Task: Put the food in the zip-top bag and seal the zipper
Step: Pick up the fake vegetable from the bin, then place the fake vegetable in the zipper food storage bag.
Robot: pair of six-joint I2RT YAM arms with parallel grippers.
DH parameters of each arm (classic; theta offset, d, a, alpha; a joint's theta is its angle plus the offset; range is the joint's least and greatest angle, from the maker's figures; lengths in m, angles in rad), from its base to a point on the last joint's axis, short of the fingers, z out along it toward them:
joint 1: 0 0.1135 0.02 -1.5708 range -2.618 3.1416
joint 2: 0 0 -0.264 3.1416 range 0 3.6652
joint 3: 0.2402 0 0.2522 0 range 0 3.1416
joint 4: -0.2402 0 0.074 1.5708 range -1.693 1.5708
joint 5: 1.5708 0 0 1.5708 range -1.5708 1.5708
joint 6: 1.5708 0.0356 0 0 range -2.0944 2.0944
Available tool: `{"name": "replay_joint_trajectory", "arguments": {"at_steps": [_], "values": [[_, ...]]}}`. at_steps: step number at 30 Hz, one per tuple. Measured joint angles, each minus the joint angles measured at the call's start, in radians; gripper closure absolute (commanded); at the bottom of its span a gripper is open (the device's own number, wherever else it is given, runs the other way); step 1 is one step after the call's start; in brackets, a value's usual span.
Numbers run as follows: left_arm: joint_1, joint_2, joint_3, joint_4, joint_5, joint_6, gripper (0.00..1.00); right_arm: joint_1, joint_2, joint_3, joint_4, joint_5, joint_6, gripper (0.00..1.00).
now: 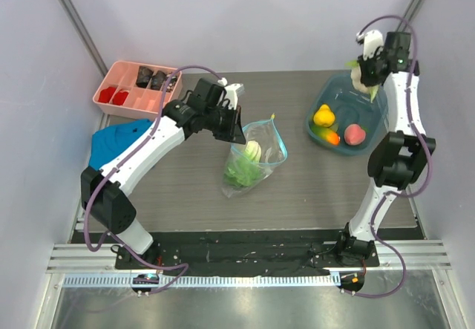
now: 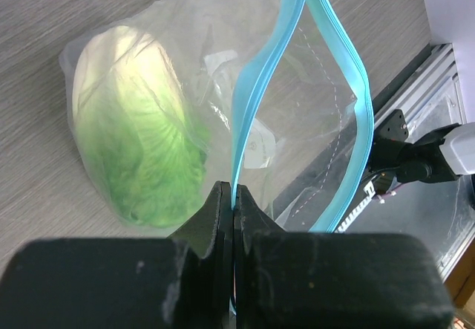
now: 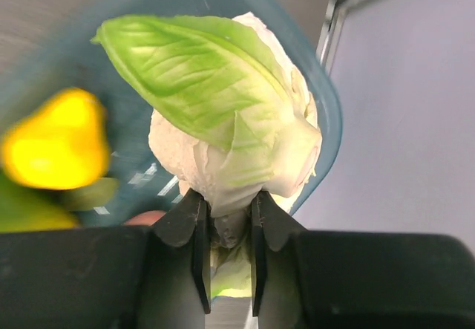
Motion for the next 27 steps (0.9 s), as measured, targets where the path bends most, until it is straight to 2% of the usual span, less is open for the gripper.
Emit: {"name": "replay_joint_trajectory", "arguments": {"at_steps": [4,7,9,11,14,15,19,27], "values": [[0.0,-0.003,-0.011,0.016,0.0,-0.01,1.0,-0.001,-0.117,0.143,-0.154,-0.195,0.121,0.99],[0.0,-0.012,-0.026,0.032,0.0,-0.021,1.0,0.004,-0.25,0.148,-0.219,-0.383,0.266,0.99],[0.0,-0.021,-0.04,0.047,0.003,-0.026,1.0,0.021,-0.374,0.061,-0.197,-0.526,0.409,0.99],[0.0,-0.03,-0.051,0.062,0.008,-0.036,1.0,0.061,-0.518,-0.1,-0.139,-0.644,0.573,0.99],[0.0,-0.044,-0.066,0.081,0.012,-0.044,1.0,0.19,-0.694,-0.351,-0.013,-0.77,0.812,0.99],[0.0,-0.052,-0.074,0.091,0.012,-0.047,1.0,0.251,-0.735,-0.431,0.033,-0.799,0.887,0.99],[0.0,-0.075,-0.093,0.113,0.019,-0.051,1.0,0.416,-0.763,-0.572,0.087,-0.845,1.027,0.99],[0.0,-0.082,-0.104,0.13,0.028,-0.06,1.0,0.506,-0.731,-0.72,0.087,-0.807,1.107,0.99]]}}
